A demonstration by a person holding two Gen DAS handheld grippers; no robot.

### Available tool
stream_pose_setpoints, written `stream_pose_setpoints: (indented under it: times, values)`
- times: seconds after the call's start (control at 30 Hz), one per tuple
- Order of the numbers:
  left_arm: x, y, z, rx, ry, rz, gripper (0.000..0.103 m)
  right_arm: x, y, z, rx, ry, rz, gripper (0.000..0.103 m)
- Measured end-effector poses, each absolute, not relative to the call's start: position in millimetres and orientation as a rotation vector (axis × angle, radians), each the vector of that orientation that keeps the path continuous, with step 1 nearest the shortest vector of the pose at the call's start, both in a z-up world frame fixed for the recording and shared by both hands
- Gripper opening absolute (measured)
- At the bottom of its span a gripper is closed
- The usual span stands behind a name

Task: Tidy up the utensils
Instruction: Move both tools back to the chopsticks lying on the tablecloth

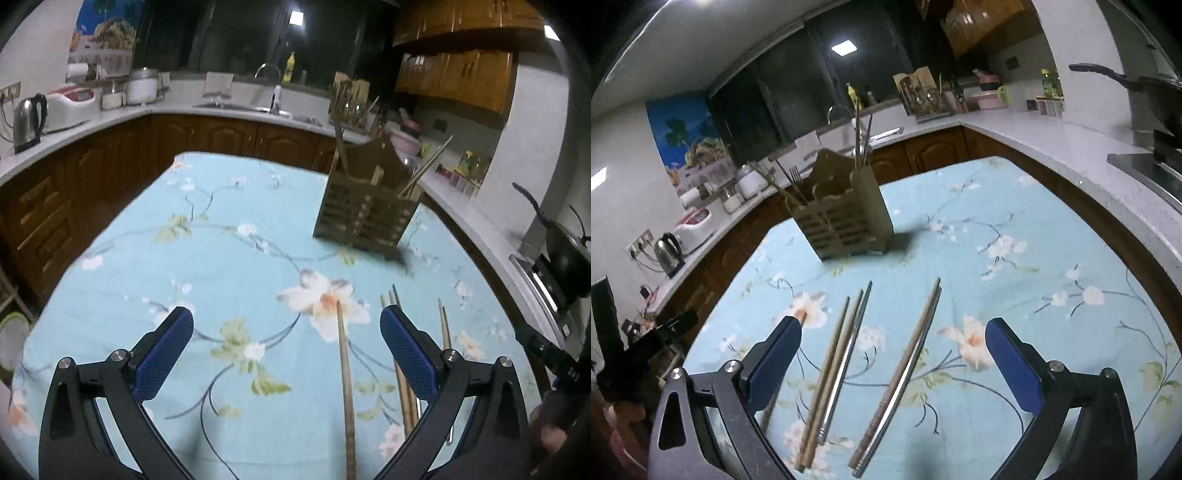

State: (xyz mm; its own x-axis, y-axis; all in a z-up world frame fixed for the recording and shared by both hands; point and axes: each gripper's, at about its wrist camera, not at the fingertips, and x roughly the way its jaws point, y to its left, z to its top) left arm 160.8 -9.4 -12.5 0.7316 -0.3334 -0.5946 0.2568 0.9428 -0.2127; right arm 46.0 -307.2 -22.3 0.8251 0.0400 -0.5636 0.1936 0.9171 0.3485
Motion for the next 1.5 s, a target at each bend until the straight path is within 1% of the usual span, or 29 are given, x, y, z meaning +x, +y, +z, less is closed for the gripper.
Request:
stream_pose_setpoints:
  times: [0.33, 0.53, 0.63, 0.67, 0.7, 0.73, 0.8, 0.87, 0.97, 1.03, 1.17, 1.3, 1.5]
  values:
    - [170, -16, -31, -0.113, 0.764, -0.326, 0.103, 56, -305, -41, 0.42, 0.657, -0.084, 0.101]
    - [176, -24, -41, -0.088, 0.805, -0.33, 0.103, 70, -308, -42, 0.415, 0.673, -0.082, 0.098]
    - [179, -29, -44, -0.081, 0.82, -0.337, 0.103, 81, -307, -42, 0.394, 0.687, -0.076, 0.086]
    - [180, -31, -44, -0.079, 0.825, -0.343, 0.102, 87, -307, -44, 0.387, 0.697, -0.076, 0.077]
    - [182, -34, -45, -0.069, 0.831, -0.349, 0.098, 93, -307, -45, 0.377, 0.709, -0.077, 0.069]
    - [184, -38, -46, -0.051, 0.838, -0.356, 0.093, 99, -306, -47, 0.368, 0.724, -0.079, 0.065]
    - [189, -47, -48, -0.024, 0.862, -0.38, 0.086, 111, -308, -54, 0.37, 0.756, -0.071, 0.049]
    - [193, -54, -50, -0.015, 0.882, -0.399, 0.082, 123, -310, -62, 0.377, 0.797, -0.069, 0.039]
    - [199, -63, -53, 0.005, 0.906, -0.421, 0.074, 135, -314, -72, 0.38, 0.832, -0.075, 0.032]
    - [202, -69, -57, 0.015, 0.924, -0.434, 0.069, 140, -315, -76, 0.382, 0.85, -0.072, 0.032]
    - [207, -76, -65, 0.023, 0.961, -0.461, 0.065, 148, -317, -87, 0.405, 0.889, -0.069, 0.032]
    - [211, -80, -73, 0.03, 0.992, -0.478, 0.057, 153, -317, -88, 0.402, 0.896, -0.07, 0.032]
    - [218, -83, -79, 0.028, 1.011, -0.48, 0.054, 167, -324, -92, 0.42, 0.911, -0.074, 0.031]
